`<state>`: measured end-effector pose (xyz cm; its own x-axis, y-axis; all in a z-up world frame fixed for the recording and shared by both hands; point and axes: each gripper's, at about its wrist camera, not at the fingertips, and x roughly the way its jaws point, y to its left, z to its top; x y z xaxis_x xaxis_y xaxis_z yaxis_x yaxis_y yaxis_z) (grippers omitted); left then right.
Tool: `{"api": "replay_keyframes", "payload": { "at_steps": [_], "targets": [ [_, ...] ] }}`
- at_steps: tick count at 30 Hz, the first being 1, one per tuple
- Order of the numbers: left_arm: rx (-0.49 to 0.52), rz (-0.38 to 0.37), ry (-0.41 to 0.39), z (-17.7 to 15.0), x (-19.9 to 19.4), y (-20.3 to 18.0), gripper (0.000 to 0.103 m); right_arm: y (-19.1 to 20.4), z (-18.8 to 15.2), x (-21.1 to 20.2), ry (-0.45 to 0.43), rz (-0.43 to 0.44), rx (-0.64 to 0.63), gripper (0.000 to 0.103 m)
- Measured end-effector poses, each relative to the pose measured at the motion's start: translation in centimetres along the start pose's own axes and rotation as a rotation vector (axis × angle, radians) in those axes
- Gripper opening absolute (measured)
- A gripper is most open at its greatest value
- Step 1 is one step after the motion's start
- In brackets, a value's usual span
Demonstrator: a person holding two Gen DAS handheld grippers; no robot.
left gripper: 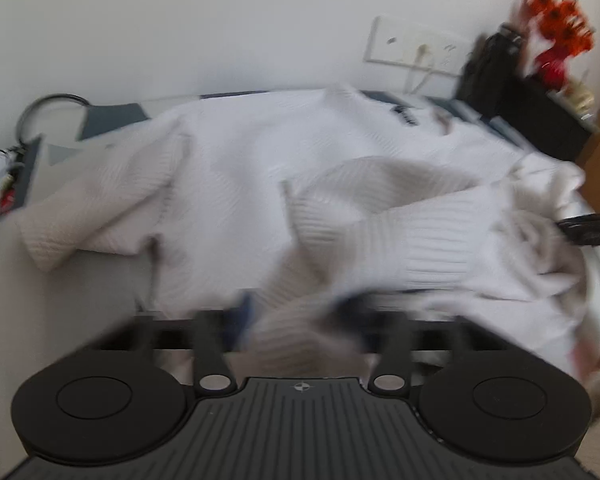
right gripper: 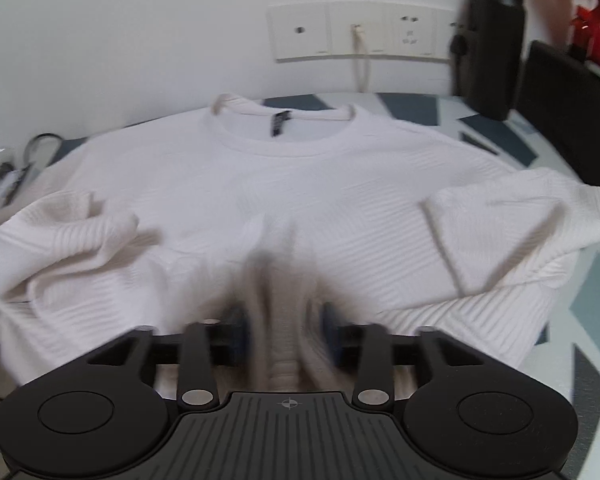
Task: Fold clothes
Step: 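Press the folded sleeve flat with both open grippers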
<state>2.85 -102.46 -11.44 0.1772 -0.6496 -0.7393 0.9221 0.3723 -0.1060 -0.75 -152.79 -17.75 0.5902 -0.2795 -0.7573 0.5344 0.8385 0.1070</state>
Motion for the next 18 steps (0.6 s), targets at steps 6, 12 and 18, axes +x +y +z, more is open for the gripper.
{"api": "replay_keyframes", "payload": {
  "at_steps": [6, 12, 18],
  "targets": [
    [0.036, 0.033, 0.017, 0.7, 1.1, 0.6, 0.098, 0.9, -0.8, -1.4, -0.058, -0.242, -0.111, 0.102],
    [0.008, 0.043, 0.055, 0.7, 2.3, 1.4, 0.103, -1.5, -1.9, -1.0, -0.011, -0.305, 0.033, 0.102],
    [-0.047, 0.027, 0.109, 0.4, 4.0, 2.6, 0.103, -4.5, -2.5, 0.0, 0.036, -0.303, 0.238, 0.102]
  ]
}}
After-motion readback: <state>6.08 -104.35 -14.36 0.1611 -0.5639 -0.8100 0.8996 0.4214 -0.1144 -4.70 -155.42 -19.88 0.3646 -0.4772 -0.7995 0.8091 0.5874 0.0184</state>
